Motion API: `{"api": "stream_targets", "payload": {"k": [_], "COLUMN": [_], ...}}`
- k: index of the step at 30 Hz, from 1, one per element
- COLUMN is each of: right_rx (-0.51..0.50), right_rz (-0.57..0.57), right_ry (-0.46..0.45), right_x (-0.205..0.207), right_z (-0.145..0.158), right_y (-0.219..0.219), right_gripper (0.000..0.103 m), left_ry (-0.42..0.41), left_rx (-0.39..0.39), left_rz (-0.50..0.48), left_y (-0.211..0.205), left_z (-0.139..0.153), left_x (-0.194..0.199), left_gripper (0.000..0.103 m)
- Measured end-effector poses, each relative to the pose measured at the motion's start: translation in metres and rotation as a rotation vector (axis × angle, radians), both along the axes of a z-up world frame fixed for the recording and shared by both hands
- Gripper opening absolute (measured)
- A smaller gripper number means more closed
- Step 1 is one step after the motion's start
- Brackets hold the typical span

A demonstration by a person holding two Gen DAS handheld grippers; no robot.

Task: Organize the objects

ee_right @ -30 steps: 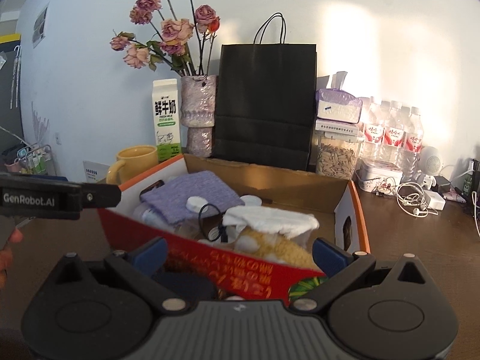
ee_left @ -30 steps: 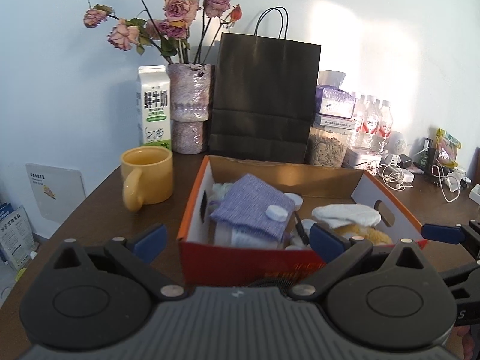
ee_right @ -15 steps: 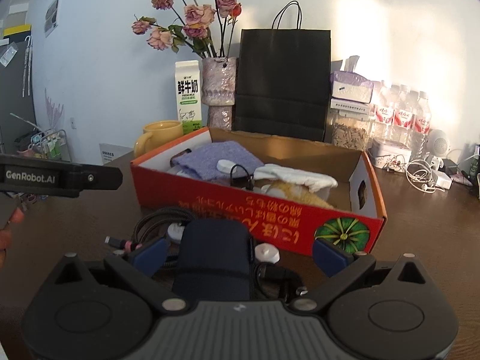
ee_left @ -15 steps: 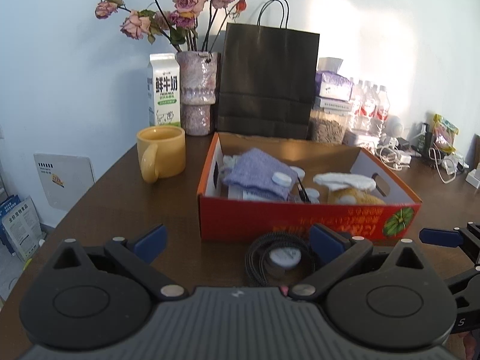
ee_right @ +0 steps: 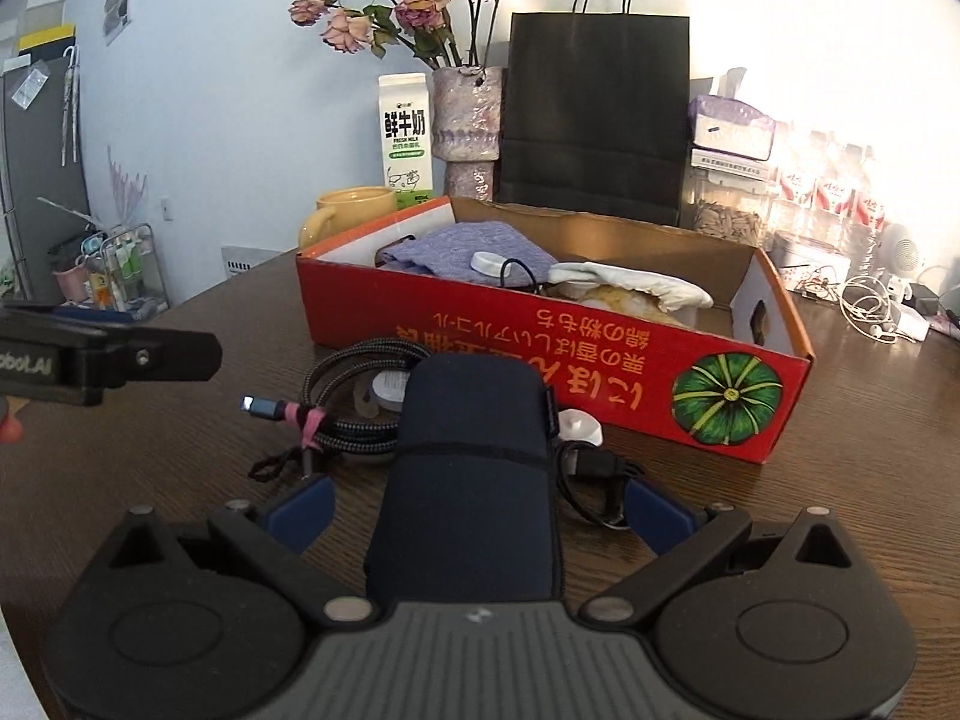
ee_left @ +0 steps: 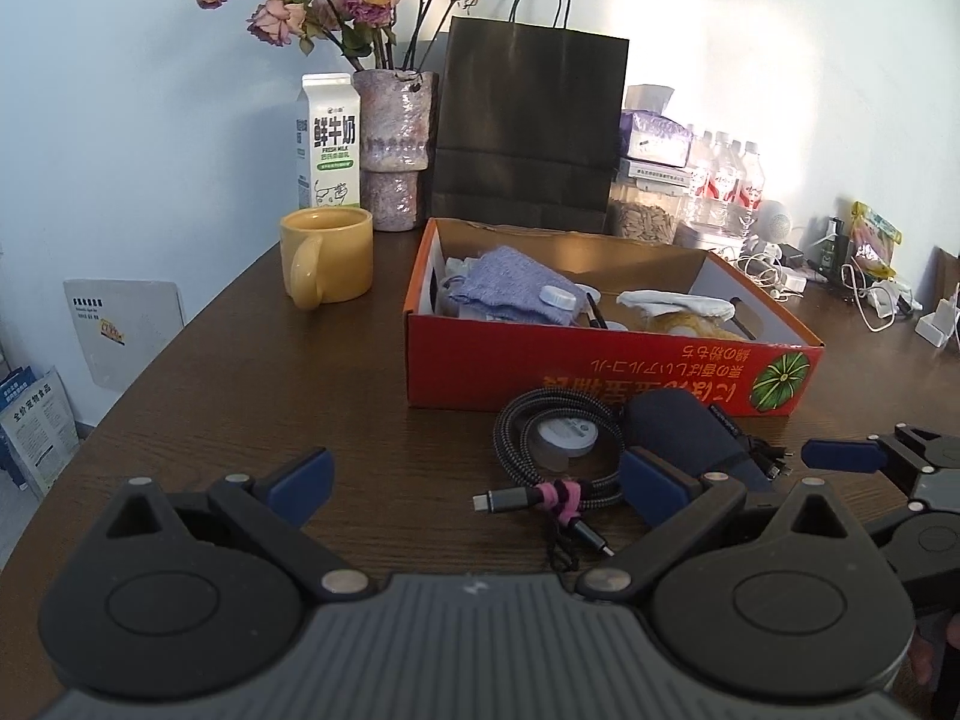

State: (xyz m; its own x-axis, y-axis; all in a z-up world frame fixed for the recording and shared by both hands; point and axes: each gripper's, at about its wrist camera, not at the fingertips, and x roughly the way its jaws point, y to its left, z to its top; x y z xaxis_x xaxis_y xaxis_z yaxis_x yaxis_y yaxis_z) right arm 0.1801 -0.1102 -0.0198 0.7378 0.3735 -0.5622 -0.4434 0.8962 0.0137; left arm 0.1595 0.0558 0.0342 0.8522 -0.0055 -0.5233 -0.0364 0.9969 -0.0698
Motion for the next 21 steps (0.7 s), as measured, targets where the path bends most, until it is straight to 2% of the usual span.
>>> {"api": "stream_targets", "payload": {"k": [2,4,9,17,19,21], "right_rx": [-0.003,-0.006,-0.020,-0.004,-0.001,0.013], "right_rz": [0.011,0.025,0.044,0.046,0.035,0.032], "right_ry": [0.005,0.014,0.040,0.058,0.050,0.048], "right_x": [0.005,0.010,0.025,0.031,0.031,0.031], "right_z": [-0.002,-0.003,-0.008,-0.020,-0.020,-0.021], "right_y": [0.002,0.006,0.013,0.015,0.014,0.011], "right_gripper": [0.101,0.094,0.088,0.083,0.074,0.071], "left_ry": [0.004,0.009,0.021,0.034,0.036,0.041], "left_rx": [0.001,0.001,-0.001,0.000,0.001,0.002], "left_rz": [0.005,0.013,0.023,0.036,0.033,0.031], "left_y": [0.001,0.003,0.006,0.008,0.007,0.006], "left_z": [-0.001,-0.002,-0.005,-0.008,-0.009,-0.010], "left_x": [0.000,-0.001,-0.002,0.001,0.002,0.003], "left_gripper": [0.103,0.103,0.103,0.103,0.103,0.103]}}
